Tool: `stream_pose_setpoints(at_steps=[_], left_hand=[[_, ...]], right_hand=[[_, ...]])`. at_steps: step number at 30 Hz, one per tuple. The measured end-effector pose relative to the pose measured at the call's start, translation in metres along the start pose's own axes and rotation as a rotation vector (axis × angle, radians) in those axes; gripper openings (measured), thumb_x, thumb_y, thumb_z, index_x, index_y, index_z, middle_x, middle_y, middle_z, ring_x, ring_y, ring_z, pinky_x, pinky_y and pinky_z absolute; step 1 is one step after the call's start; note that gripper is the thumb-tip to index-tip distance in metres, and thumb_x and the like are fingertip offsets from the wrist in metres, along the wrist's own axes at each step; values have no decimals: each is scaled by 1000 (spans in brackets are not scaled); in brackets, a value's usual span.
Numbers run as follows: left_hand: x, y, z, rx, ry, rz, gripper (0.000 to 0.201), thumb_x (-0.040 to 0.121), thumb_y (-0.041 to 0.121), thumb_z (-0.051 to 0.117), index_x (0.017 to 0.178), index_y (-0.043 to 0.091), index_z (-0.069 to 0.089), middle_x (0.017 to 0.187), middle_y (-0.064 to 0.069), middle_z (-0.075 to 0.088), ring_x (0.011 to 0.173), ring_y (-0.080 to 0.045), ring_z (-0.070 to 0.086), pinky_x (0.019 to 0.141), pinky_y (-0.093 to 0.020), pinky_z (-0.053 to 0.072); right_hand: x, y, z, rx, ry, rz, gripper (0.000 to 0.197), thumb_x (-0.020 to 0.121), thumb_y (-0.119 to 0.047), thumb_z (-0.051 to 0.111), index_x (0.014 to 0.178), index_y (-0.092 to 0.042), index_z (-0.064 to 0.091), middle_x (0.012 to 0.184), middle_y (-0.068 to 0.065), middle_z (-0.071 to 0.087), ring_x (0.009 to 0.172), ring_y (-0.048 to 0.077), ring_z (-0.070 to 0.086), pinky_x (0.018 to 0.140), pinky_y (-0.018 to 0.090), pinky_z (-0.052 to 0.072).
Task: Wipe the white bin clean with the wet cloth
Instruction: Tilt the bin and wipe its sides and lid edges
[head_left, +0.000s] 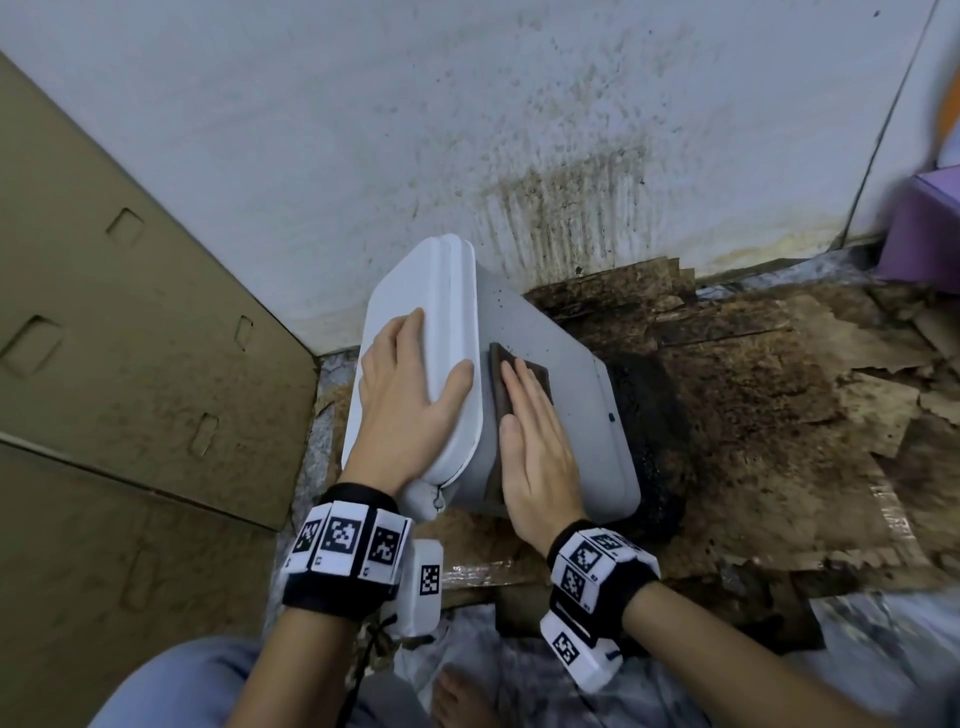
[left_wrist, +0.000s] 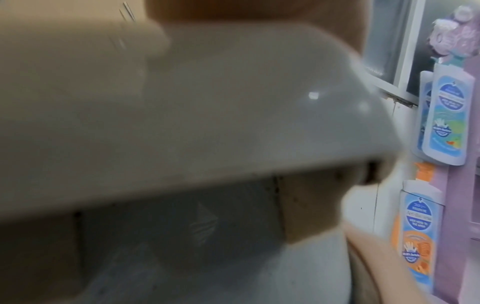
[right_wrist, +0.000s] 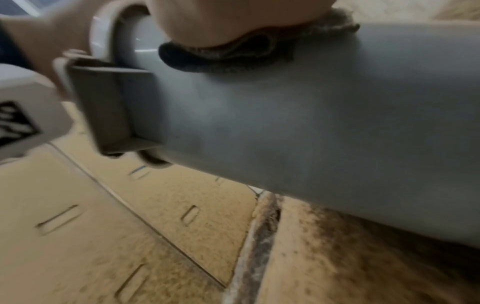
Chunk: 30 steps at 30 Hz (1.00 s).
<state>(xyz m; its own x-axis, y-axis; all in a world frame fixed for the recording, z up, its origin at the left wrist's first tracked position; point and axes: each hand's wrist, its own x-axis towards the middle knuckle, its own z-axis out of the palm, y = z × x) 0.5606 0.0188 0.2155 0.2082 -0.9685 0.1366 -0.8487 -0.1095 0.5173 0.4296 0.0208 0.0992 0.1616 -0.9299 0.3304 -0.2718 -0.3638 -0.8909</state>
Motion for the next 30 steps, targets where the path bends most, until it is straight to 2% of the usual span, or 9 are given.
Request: stream_pose_setpoints(at_steps=[6, 10, 14, 19, 22, 26, 30], left_hand=[[-1, -1, -2, -28, -1, -10, 82, 90, 56, 43, 161, 19, 23, 163, 0, 22, 149, -19, 17, 124, -42, 16], [0, -2, -2, -46, -7, -19, 89, 84, 65, 38, 160, 21, 24, 161, 2, 23, 148, -16, 18, 123, -41, 17], [0, -3, -2, -42, -5, -17, 93, 80, 68, 35, 160, 20, 24, 161, 1, 24, 148, -17, 18, 123, -43, 18], [1, -2, -2, -33, 2, -14, 94, 79, 68, 32, 160, 20, 24, 162, -1, 23, 148, -16, 17, 122, -42, 16], [1, 1, 0, -18, -1, -8, 92, 81, 66, 33, 160, 20, 22, 161, 1, 23, 147, -15, 17, 122, -40, 15], [1, 4, 2, 6, 11, -5, 84, 88, 58, 40, 160, 19, 22, 161, -1, 23, 147, -19, 18, 122, -42, 17], [2, 9, 5, 0, 19, 6, 81, 89, 54, 43, 160, 19, 24, 160, -1, 24, 147, -21, 19, 122, -45, 19]], right_hand=[[-11, 59, -12, -8, -4, 127, 56, 106, -43, 15, 159, -26, 25, 165, -14, 21, 152, 1, 14, 126, 35, 17], [-12, 91, -21, -13, -54, 206, 62, 102, -51, 9, 159, -30, 20, 166, -16, 17, 152, 0, 10, 126, 38, 14], [-10, 86, -14, 25, -14, 262, 67, 98, -52, 9, 158, -28, 24, 164, -18, 18, 152, 1, 12, 126, 33, 12], [-4, 66, -5, 66, 47, 361, 70, 93, -53, 12, 157, -30, 26, 165, -13, 23, 152, 3, 15, 125, 38, 13], [0, 42, 1, 74, 63, 340, 69, 93, -52, 11, 158, -32, 26, 166, -13, 21, 152, 3, 14, 126, 38, 12], [8, 1, 7, 78, 30, 218, 68, 95, -49, 11, 159, -30, 23, 166, -13, 19, 152, -2, 10, 126, 30, 7], [5, 5, -1, 42, 35, 40, 59, 103, -44, 16, 159, -24, 26, 165, -11, 23, 152, 2, 15, 125, 32, 14]])
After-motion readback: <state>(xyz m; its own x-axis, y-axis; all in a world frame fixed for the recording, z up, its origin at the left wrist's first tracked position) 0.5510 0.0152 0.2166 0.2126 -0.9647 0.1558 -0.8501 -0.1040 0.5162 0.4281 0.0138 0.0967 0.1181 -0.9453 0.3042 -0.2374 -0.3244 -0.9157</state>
